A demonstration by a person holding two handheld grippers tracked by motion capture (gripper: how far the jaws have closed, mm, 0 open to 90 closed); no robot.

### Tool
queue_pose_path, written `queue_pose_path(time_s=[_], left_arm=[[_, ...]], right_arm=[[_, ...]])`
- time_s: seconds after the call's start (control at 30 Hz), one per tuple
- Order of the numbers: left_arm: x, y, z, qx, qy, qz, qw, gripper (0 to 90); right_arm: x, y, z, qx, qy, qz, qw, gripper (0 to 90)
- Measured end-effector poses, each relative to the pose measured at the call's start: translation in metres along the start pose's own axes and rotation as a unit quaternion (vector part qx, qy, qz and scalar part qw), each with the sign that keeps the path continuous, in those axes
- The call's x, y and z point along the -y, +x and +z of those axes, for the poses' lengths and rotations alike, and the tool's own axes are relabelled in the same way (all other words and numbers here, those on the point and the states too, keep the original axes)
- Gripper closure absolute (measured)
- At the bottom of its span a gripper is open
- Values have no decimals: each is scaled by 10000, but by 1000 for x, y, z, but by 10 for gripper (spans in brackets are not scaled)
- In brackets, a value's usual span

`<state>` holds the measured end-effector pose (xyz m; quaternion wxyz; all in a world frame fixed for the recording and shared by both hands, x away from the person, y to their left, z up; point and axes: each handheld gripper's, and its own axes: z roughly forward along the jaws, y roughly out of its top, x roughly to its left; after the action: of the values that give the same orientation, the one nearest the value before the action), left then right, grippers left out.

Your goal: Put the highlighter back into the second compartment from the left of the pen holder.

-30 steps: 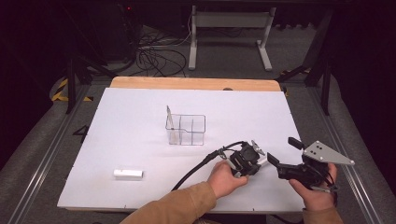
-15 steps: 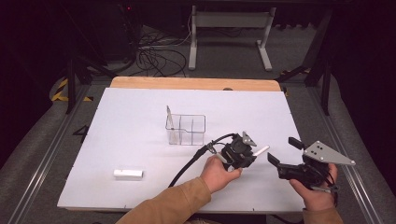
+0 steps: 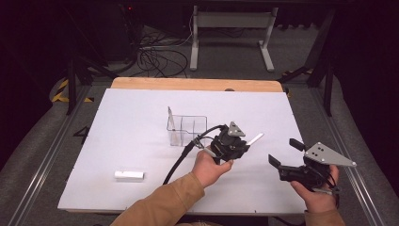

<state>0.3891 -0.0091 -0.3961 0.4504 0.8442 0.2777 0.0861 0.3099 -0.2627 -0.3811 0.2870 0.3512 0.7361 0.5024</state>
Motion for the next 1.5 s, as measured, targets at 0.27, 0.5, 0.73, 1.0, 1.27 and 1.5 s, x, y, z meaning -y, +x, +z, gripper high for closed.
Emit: queue_pose_path(time_s=[0.27, 0.5, 0.73, 1.0, 1.27, 1.5], left_arm=[[-2, 12, -23, -141, -365, -32, 9992, 780], [-4, 20, -38, -222, -672, -12, 9975, 779], [-5, 29, -52, -289, -979, 29, 9948, 779], [-7, 40, -65, -442, -1212, -28, 9916, 779], [-9, 53, -76, -512, -1313, -96, 9900, 779], [-7, 66, -82, -642, -1365, -121, 9885, 778]], right_arm=[[0, 0, 1, -1, -10, -11, 10000, 104], [0, 1, 1, -19, -8, -21, 10000, 104], [0, 2, 2, -41, 17, -2, 10000, 104], [1, 2, 4, -41, 36, 14, 10000, 104], [1, 3, 5, -66, 32, -1, 10000, 104], [1, 3, 5, -79, 32, 1, 10000, 104]])
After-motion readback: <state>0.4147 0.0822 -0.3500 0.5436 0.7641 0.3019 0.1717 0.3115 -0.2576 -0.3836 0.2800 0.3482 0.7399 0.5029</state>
